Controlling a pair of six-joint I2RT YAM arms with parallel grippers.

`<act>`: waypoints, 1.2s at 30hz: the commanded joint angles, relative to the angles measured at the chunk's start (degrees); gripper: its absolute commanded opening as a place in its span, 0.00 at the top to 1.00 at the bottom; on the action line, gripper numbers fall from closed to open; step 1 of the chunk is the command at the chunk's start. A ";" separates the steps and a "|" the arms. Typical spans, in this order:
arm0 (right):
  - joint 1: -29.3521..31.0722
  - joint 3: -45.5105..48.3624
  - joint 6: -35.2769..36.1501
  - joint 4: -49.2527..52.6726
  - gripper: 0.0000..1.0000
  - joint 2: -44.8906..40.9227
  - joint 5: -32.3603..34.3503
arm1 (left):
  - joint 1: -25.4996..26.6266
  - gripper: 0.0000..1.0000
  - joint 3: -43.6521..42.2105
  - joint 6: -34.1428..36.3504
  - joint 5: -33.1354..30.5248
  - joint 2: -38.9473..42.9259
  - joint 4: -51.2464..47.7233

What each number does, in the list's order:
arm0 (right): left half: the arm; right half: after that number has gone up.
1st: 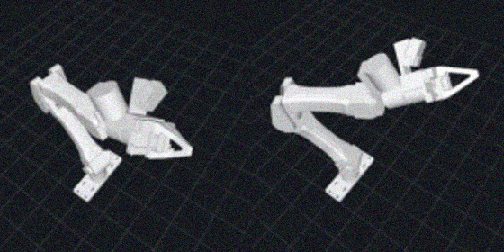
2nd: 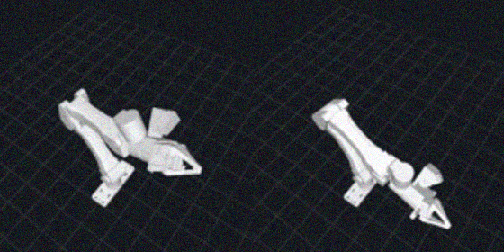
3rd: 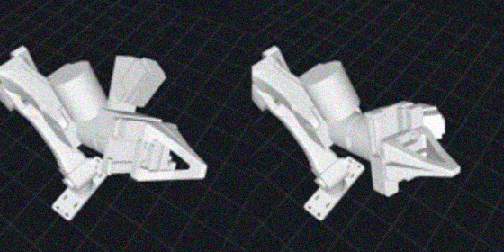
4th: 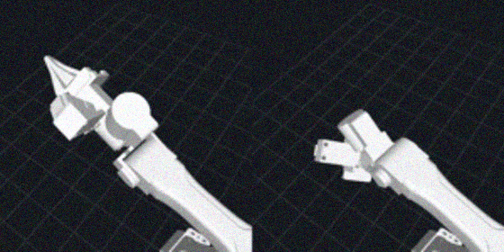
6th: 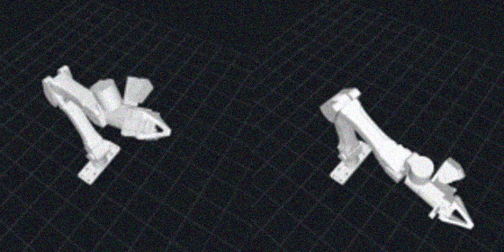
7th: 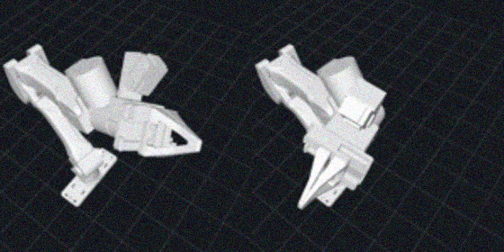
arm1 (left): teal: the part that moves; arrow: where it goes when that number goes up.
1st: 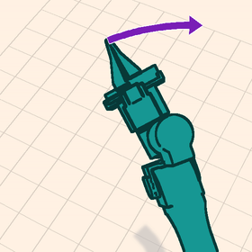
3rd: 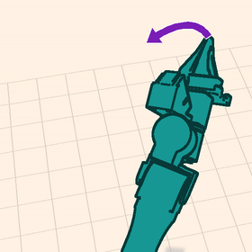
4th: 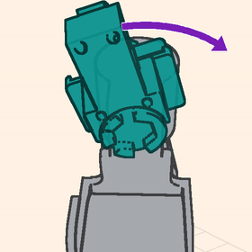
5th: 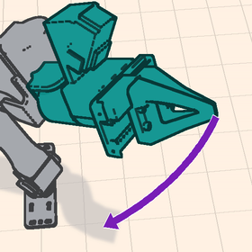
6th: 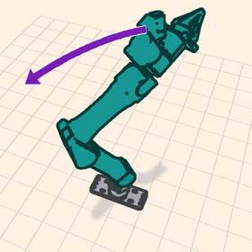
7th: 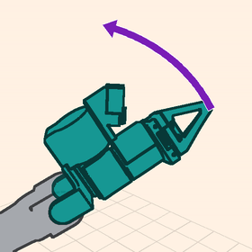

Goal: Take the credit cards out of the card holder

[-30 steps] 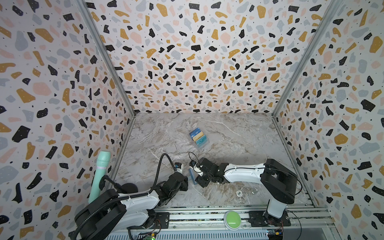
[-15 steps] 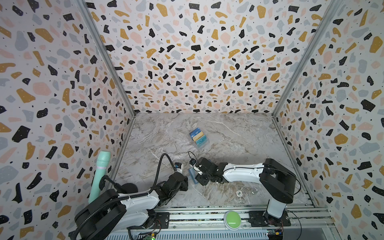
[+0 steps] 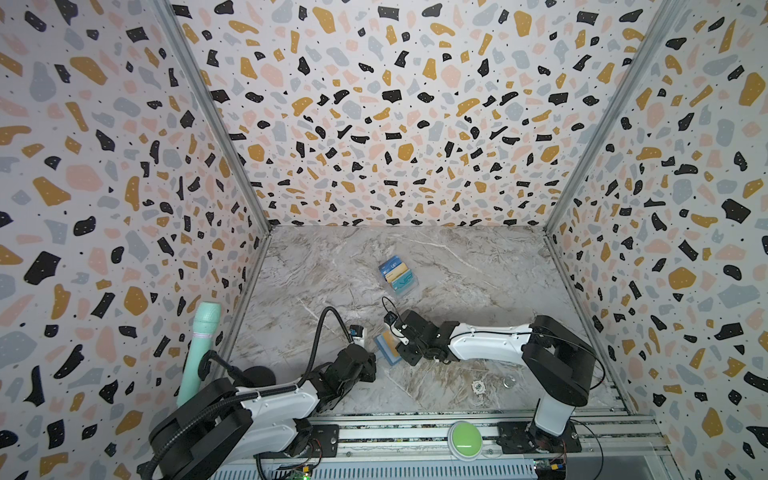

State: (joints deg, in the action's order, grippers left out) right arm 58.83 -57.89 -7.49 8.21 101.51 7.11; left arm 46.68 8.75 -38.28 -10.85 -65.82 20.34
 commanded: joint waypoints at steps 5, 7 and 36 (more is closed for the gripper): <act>-1.65 0.93 -1.25 -0.17 0.59 -3.17 0.02 | 0.17 1.00 -0.93 0.73 -0.40 -0.09 -2.22; -2.12 0.94 -1.60 0.17 0.60 -3.07 1.10 | 0.22 1.00 -0.91 0.76 -0.40 -0.11 -2.23; -10.90 1.38 -3.52 5.06 0.52 -8.81 3.10 | 0.17 1.00 0.92 2.05 0.55 1.13 -3.41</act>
State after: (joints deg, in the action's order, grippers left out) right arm 48.97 -55.57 -11.55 11.25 95.70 13.50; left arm 46.68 8.86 -37.36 -10.79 -65.10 19.22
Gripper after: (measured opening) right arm 0.470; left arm 0.046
